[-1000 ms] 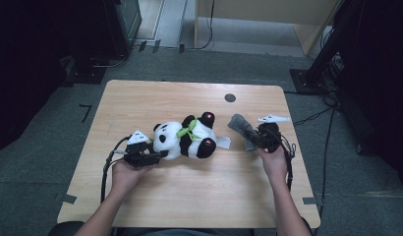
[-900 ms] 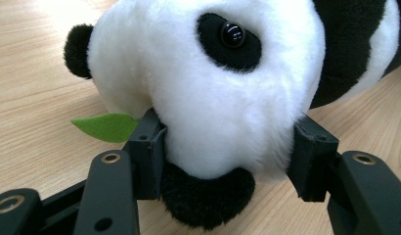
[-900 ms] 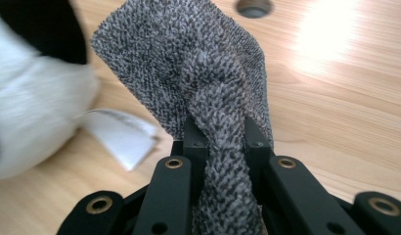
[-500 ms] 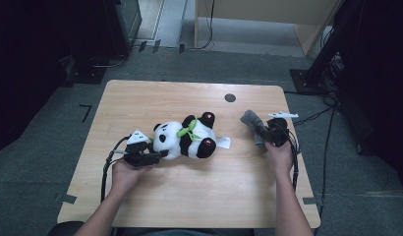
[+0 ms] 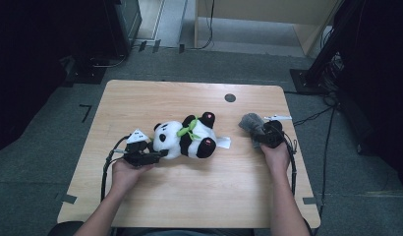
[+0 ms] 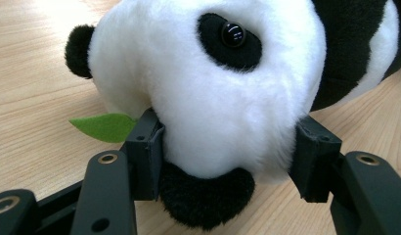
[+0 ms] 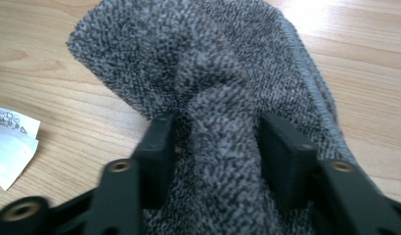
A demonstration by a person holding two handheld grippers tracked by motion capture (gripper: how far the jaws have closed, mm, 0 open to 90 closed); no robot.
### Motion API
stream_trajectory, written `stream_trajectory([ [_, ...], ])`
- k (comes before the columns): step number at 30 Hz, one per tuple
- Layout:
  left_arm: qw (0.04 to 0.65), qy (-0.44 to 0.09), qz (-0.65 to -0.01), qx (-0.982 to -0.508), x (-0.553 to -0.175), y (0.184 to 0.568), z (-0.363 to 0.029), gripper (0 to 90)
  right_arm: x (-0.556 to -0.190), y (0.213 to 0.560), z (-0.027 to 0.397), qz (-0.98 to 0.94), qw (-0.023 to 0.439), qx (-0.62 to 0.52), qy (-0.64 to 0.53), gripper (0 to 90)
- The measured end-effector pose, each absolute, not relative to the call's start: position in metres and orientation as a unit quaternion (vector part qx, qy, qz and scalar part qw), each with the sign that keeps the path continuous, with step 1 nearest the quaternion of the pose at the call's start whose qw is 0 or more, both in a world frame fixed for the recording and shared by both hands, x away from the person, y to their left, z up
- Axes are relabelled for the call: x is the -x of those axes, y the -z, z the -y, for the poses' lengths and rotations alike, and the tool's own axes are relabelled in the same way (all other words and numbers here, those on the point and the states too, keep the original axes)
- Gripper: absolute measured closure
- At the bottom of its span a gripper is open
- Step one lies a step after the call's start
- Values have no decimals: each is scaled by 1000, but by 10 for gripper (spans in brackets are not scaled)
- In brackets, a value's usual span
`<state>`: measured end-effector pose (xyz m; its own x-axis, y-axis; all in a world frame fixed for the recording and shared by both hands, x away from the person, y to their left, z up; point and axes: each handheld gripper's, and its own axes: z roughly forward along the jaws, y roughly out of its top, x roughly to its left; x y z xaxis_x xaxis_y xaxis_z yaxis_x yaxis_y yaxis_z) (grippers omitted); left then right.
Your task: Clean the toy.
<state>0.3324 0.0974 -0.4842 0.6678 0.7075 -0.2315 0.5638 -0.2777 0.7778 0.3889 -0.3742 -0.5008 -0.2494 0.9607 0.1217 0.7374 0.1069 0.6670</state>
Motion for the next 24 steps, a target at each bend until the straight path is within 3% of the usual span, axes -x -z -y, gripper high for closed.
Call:
stream_trajectory([
  [14, 451, -77, -400, -794, -333, 484, -98, 386, -379, 477, 373, -723, 180, -562, -361, 302],
  [24, 451, -77, -399, -795, -333, 484, -98, 382, -362, 464, 368, -729, 165, -543, -382, 406],
])
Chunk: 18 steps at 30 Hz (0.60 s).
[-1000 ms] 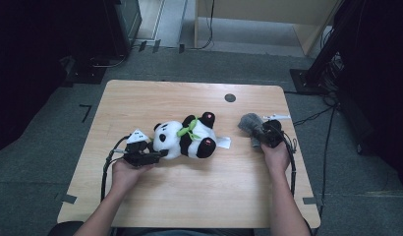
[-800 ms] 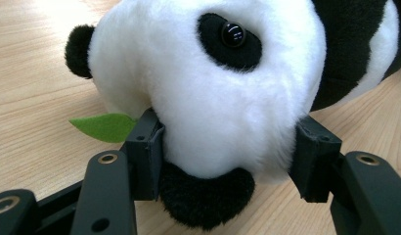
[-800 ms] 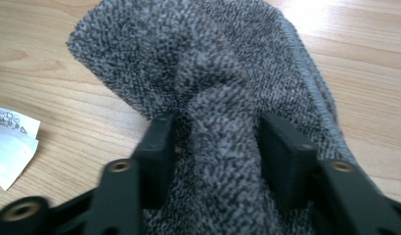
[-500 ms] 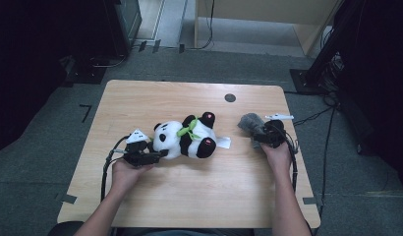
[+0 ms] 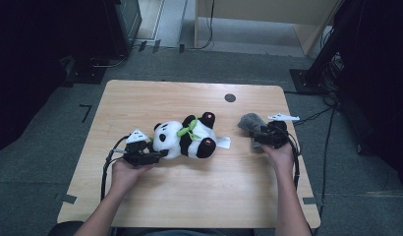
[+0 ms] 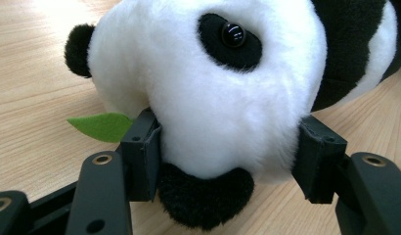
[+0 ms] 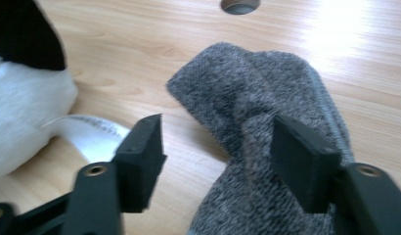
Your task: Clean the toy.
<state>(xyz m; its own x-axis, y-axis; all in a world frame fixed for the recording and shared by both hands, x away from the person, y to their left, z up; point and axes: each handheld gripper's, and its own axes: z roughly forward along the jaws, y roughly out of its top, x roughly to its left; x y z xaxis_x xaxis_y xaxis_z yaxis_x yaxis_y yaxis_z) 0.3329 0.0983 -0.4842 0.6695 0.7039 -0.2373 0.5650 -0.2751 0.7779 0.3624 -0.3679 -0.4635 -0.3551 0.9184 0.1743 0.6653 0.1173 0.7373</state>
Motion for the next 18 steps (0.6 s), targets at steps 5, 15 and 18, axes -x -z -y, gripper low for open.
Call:
stream_trajectory([
  [5, 450, -78, -398, -795, -333, 484, -98, 379, -354, 459, 359, -740, 158, -523, -392, 419],
  [15, 450, -75, -400, -795, -333, 483, -99, 375, -334, 448, 338, -739, 160, -477, -448, 423],
  [18, 450, -74, -400, -795, -334, 482, -99, 375, -328, 450, 331, -750, 156, -464, -446, 416],
])
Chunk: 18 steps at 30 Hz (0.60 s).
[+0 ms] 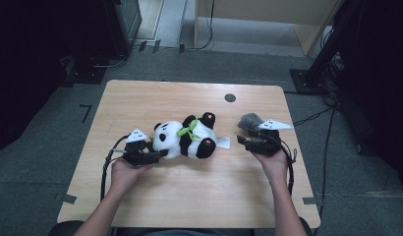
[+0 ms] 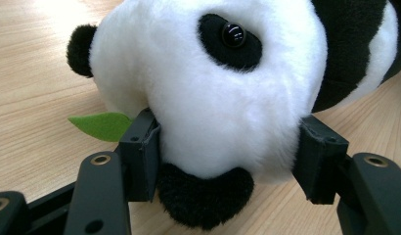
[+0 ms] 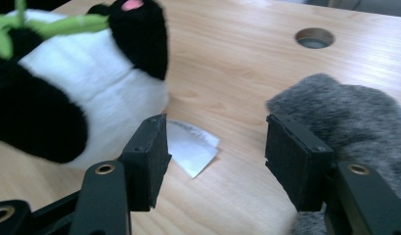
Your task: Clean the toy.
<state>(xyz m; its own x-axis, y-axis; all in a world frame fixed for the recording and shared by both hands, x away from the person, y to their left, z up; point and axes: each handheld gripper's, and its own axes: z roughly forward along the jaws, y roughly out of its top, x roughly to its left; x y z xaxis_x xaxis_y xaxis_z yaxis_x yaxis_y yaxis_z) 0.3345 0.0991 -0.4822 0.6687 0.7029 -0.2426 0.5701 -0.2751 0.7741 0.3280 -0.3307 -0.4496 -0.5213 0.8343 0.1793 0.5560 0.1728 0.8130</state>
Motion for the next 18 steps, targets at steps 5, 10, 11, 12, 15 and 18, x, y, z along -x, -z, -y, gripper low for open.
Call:
stream_trajectory([
  [5, 449, -68, -403, -795, -337, 480, -99, 374, -322, 451, 318, -757, 138, -448, -456, 404],
  [10, 448, -65, -404, -795, -341, 479, -100, 373, -318, 452, 304, -769, 127, -431, -455, 378],
  [11, 448, -65, -403, -795, -341, 479, -100, 373, -318, 452, 301, -773, 120, -433, -447, 367],
  [12, 448, -64, -403, -795, -342, 478, -100, 372, -317, 452, 297, -777, 117, -432, -443, 362],
  [15, 447, -62, -405, -795, -343, 478, -100, 372, -315, 452, 290, -781, 114, -420, -448, 351],
  [18, 448, -62, -404, -795, -343, 477, -100, 372, -314, 452, 284, -783, 104, -407, -458, 340],
])
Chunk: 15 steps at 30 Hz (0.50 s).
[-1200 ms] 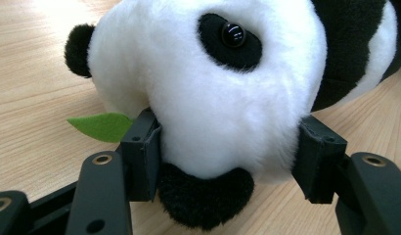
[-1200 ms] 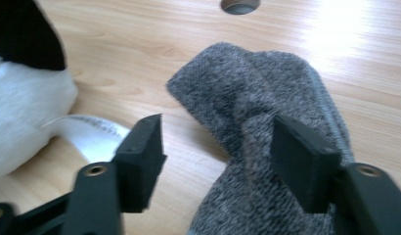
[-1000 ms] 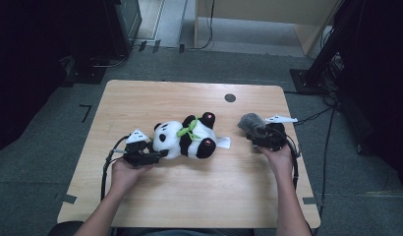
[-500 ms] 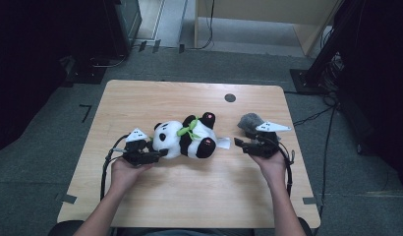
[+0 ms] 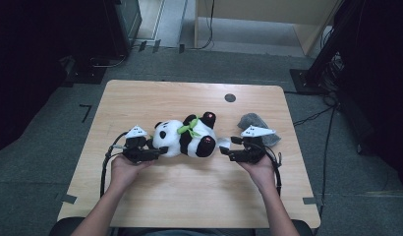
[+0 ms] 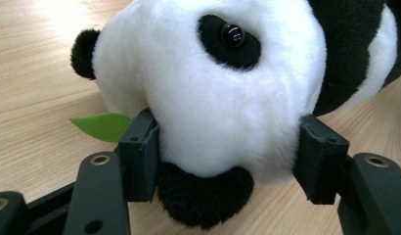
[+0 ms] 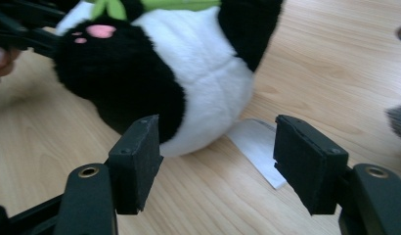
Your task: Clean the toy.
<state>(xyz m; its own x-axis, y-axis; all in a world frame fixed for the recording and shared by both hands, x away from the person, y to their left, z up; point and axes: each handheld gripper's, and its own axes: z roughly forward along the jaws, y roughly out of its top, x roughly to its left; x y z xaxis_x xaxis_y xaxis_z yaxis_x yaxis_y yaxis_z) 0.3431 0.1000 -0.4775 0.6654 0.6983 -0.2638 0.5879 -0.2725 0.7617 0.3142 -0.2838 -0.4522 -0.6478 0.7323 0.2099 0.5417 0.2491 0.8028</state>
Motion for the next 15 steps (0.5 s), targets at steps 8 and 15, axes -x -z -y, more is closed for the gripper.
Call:
stream_trajectory([
  [8, 449, -63, -405, -794, -343, 478, -100, 372, -314, 455, 271, -788, 86, -377, -480, 317],
  [15, 449, -63, -406, -794, -343, 477, -99, 372, -314, 457, 258, -795, 90, -372, -471, 258],
])
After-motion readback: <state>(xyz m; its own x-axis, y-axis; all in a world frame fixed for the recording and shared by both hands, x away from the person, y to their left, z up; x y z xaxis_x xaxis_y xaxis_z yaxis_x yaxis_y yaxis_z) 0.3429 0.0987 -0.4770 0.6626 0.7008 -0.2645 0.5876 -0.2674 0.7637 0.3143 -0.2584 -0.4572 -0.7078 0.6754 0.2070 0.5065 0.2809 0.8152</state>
